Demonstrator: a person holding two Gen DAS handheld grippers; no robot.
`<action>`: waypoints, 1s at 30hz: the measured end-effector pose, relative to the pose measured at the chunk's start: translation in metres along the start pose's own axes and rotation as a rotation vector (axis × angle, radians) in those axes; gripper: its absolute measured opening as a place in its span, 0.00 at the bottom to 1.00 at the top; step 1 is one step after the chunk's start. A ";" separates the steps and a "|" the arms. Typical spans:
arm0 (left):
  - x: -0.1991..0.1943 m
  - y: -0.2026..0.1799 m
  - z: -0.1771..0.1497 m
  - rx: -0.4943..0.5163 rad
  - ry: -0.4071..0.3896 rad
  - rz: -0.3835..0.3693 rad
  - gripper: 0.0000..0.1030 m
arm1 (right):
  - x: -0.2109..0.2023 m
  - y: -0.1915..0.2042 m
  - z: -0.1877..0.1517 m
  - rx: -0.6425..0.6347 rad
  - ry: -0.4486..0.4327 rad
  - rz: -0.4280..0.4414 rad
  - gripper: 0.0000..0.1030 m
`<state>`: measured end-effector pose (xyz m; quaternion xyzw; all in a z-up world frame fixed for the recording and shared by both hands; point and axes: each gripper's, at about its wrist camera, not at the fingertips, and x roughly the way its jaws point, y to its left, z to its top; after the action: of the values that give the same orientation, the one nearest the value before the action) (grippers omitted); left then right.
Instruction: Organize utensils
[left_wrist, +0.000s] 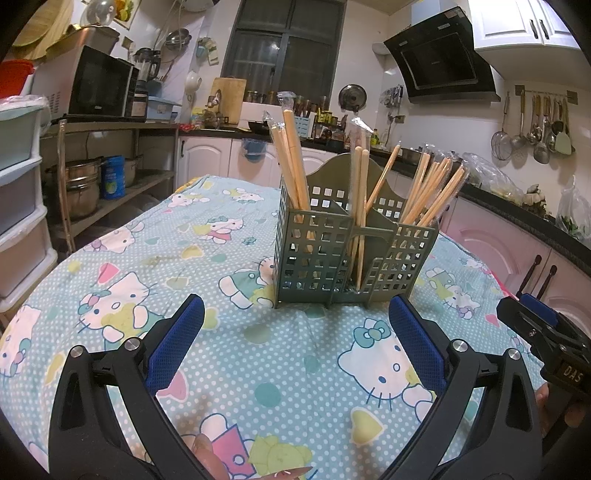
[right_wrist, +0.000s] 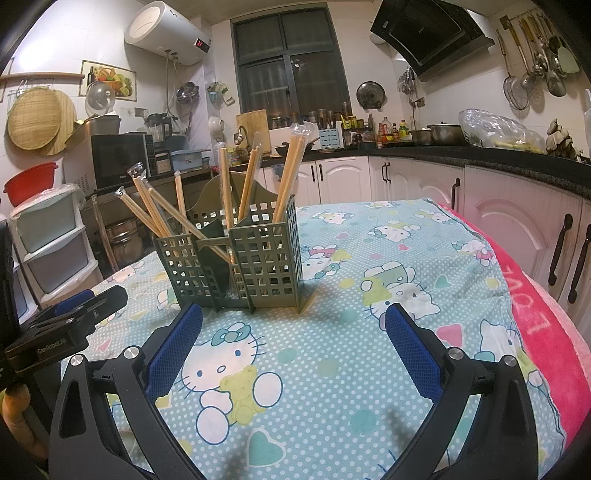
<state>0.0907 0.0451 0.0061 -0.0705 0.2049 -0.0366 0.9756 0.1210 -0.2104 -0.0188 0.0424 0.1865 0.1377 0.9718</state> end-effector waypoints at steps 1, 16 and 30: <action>-0.001 0.000 0.000 -0.001 0.000 0.001 0.89 | 0.000 0.000 0.000 0.000 0.000 0.002 0.94; -0.002 0.000 0.000 -0.006 0.000 0.015 0.89 | 0.000 0.000 0.000 0.000 0.002 0.001 0.94; 0.005 0.005 0.001 -0.051 0.044 0.007 0.89 | 0.000 -0.001 0.000 0.003 0.003 -0.004 0.94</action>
<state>0.0963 0.0500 0.0043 -0.0939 0.2272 -0.0295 0.9689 0.1214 -0.2117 -0.0188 0.0431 0.1882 0.1357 0.9717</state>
